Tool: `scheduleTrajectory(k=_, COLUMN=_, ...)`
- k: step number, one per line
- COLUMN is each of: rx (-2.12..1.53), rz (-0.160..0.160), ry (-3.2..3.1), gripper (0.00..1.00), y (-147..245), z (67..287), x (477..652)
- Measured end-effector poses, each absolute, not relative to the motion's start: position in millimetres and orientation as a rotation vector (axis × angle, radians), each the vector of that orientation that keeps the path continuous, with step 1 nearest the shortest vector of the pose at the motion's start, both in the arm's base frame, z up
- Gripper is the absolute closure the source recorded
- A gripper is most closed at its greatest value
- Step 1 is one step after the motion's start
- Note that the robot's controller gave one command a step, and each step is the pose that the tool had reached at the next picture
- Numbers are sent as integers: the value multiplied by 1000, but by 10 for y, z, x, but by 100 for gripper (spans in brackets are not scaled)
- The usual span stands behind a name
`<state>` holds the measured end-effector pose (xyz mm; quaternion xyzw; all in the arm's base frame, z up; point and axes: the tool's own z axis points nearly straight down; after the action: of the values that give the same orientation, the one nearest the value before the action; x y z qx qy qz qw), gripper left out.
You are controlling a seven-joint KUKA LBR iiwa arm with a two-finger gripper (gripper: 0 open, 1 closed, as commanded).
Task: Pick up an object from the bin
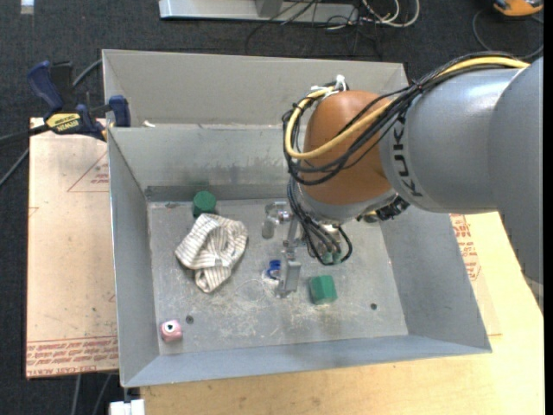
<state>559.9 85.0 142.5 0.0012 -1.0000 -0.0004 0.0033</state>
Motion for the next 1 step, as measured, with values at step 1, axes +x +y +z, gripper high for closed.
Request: scheduleTrajectory(k=1, rx=-1, rz=-2, ry=-3142, gripper=0, y=843, z=1466, x=5619)
